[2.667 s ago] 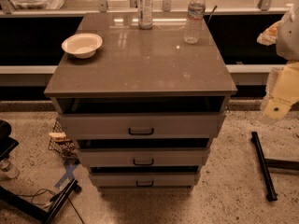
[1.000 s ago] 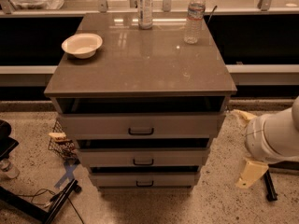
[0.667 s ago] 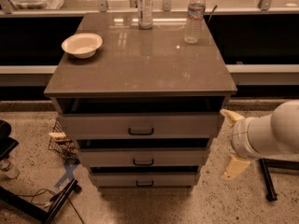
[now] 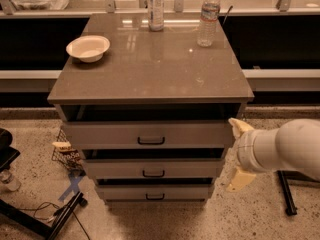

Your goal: Open bottom drawer

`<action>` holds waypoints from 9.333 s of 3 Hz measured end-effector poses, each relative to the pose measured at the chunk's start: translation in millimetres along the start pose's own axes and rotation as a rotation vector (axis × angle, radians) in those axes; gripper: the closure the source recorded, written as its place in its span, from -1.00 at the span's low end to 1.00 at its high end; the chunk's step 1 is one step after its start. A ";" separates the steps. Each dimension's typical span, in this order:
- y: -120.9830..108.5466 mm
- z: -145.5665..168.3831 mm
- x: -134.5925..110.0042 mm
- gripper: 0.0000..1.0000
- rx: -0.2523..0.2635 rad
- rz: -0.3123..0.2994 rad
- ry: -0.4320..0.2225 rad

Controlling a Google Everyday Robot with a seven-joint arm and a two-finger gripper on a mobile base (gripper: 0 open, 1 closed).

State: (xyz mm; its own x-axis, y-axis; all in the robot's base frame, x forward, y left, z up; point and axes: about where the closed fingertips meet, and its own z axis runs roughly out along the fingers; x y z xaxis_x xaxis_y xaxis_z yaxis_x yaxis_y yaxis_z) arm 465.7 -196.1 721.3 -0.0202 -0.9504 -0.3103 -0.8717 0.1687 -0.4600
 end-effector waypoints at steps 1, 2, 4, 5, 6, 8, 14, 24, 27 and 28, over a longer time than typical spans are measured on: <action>51.4 54.0 -2.5 -1.00 0.009 0.031 -0.016; 102.1 87.1 2.5 -1.00 0.010 0.056 -0.045; 153.5 135.9 -15.7 -1.00 0.068 0.095 -0.183; 163.0 158.3 -33.8 -1.00 0.105 0.108 -0.251; 155.9 159.5 -36.0 -1.00 0.139 0.115 -0.263; 172.5 156.6 -21.7 -1.00 0.072 -0.038 -0.160; 213.1 313.7 -96.0 -1.00 0.001 -0.448 0.068; 283.5 549.0 0.7 -1.00 -0.588 -0.181 0.195; 287.3 554.5 -15.2 -0.04 -0.599 -0.213 0.167; 288.6 554.6 -14.7 0.43 -0.601 -0.212 0.167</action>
Offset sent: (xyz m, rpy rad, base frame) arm -0.0649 0.0628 -0.1859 0.1317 -0.0749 -0.0590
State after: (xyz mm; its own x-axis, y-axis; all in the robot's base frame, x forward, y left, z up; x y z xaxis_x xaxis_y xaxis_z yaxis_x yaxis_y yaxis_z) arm 485.9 11.5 131.8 0.1489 -0.9829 -0.1086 -0.9857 -0.1562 0.0626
